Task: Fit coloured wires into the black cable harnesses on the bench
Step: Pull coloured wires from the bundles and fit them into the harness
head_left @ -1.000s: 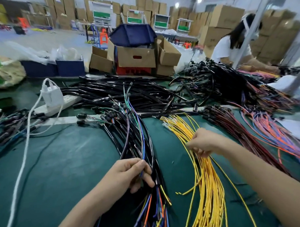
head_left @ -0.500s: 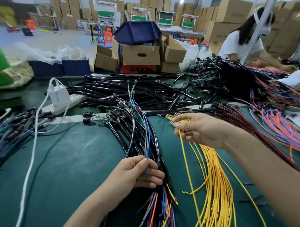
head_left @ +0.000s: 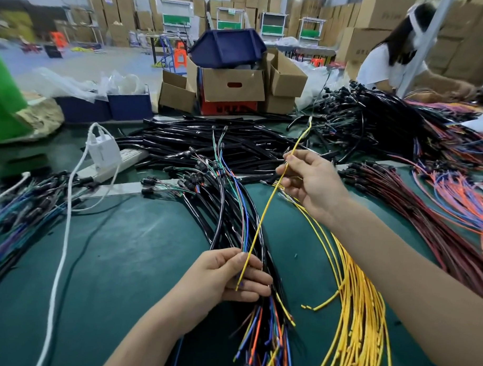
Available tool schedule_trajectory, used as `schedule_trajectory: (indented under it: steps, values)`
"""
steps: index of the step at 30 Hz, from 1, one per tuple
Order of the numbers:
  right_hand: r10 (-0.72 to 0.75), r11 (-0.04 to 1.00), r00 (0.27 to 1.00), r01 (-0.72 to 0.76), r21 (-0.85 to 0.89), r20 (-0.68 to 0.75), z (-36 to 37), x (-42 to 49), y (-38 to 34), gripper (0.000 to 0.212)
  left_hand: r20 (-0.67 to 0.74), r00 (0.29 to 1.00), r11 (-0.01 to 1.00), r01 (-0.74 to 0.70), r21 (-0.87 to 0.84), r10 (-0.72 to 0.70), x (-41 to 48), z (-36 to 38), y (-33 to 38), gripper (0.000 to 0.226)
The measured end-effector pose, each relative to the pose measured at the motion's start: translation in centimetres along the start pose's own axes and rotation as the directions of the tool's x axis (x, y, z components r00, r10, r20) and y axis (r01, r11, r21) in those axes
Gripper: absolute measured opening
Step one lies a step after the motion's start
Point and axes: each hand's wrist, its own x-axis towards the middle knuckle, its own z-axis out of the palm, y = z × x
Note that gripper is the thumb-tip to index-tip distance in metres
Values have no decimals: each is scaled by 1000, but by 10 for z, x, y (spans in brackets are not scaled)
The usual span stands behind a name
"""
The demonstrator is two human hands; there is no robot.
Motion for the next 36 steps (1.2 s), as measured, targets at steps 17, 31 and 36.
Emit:
schedule_trajectory:
  steps: [17,31,36]
  values:
    - [-165,780,986,137,-611,11,-26,46,34,14,8,998,996,-61,-67,61,4,-4,-6,21]
    - [-326,-90,885,-378,-921,-332,-194,73,36,13,16,1000,993,-19,-115,21,8,-9,-6,16]
    - [-184,-183,922,-373,-910,-341,-187,78,33,22,32,999,993,-19,-120,23,7,-11,-7,14]
